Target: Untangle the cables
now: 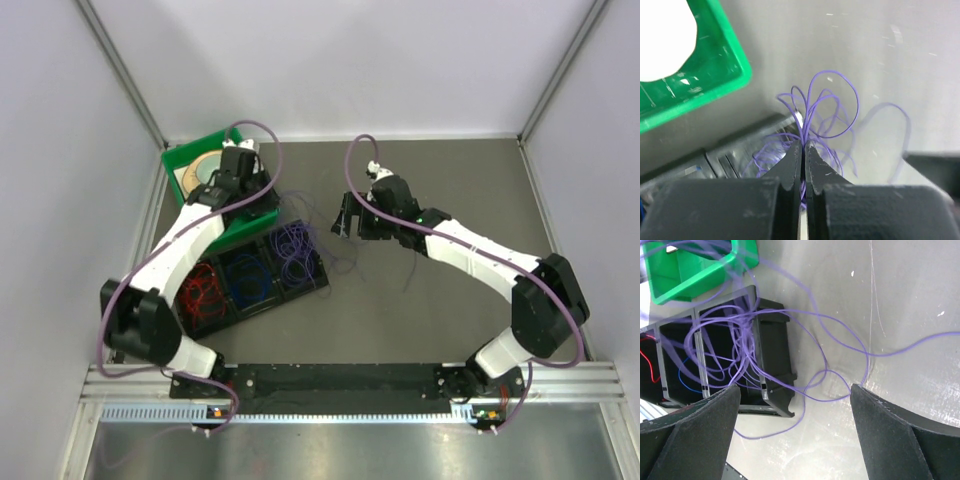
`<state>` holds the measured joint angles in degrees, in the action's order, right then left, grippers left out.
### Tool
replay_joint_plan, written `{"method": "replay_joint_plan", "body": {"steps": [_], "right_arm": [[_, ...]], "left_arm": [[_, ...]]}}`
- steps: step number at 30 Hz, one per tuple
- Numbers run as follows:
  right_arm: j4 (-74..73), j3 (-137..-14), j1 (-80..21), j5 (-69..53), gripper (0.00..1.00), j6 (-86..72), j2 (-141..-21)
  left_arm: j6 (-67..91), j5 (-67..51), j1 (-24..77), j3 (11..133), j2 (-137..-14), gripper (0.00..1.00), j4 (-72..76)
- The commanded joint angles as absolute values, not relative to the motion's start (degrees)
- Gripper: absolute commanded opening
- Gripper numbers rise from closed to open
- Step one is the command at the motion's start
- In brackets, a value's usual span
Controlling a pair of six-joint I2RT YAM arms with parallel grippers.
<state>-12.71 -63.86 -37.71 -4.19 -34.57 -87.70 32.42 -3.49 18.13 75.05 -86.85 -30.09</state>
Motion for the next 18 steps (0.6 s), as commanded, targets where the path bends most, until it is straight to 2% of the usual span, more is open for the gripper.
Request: {"method": "replay_joint_plan", "body": {"steps": [1,8,18], "right_arm": [[-10.37,-63.81,-37.97,-3.51,0.89,-35.07,-85.25],[-9.85,-63.28,-37.88,-4.04,0.89,-35.42,-85.87],[-10.72,-62.76,-37.97,-3.61,0.9,-36.12,-86.39]], "left_arm": [[30.68,-7.21,18.89,69.54,-80.43,0.0,-30.05],[28.57,-7.74,19.16,61.18,-76.55,0.0,-32.78],[28.83,-7.39,20.92,57.04,-85.33,0.0,-26.81]]}}
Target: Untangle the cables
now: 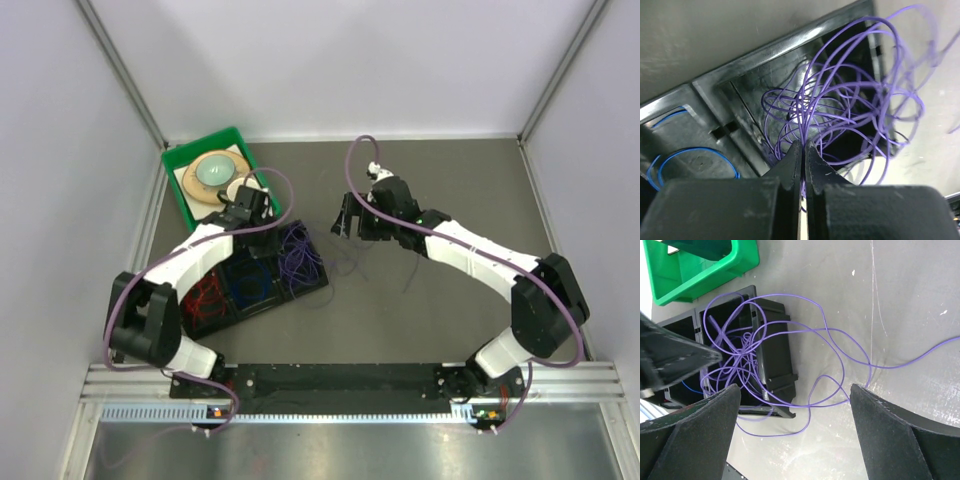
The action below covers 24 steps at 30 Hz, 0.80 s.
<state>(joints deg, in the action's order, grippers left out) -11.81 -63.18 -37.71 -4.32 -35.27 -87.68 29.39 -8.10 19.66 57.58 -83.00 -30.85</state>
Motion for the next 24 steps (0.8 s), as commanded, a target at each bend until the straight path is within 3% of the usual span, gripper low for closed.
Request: {"method": "replay_joint_plan", "body": {"steps": [1,12,24], "right_arm": [[-11.33,-62.84,-37.88,-2.56,0.9,-35.95,-86.66],[-17.4,-65.74,-37.97,1.06,0.89,-22.78,-94.56],[-9.59,-68.29,-38.23,3.16,0.71,-21.09,-104.32]], "left_arm": [[28.83,-6.08,21.09,57.13,-86.04,0.0,-26.37],[30.15,-0.79,22.06,58.18,-92.98,0.0,-24.26],[30.41,-0.79,22.59,59.24,-94.75,0.0,-23.99]]}}
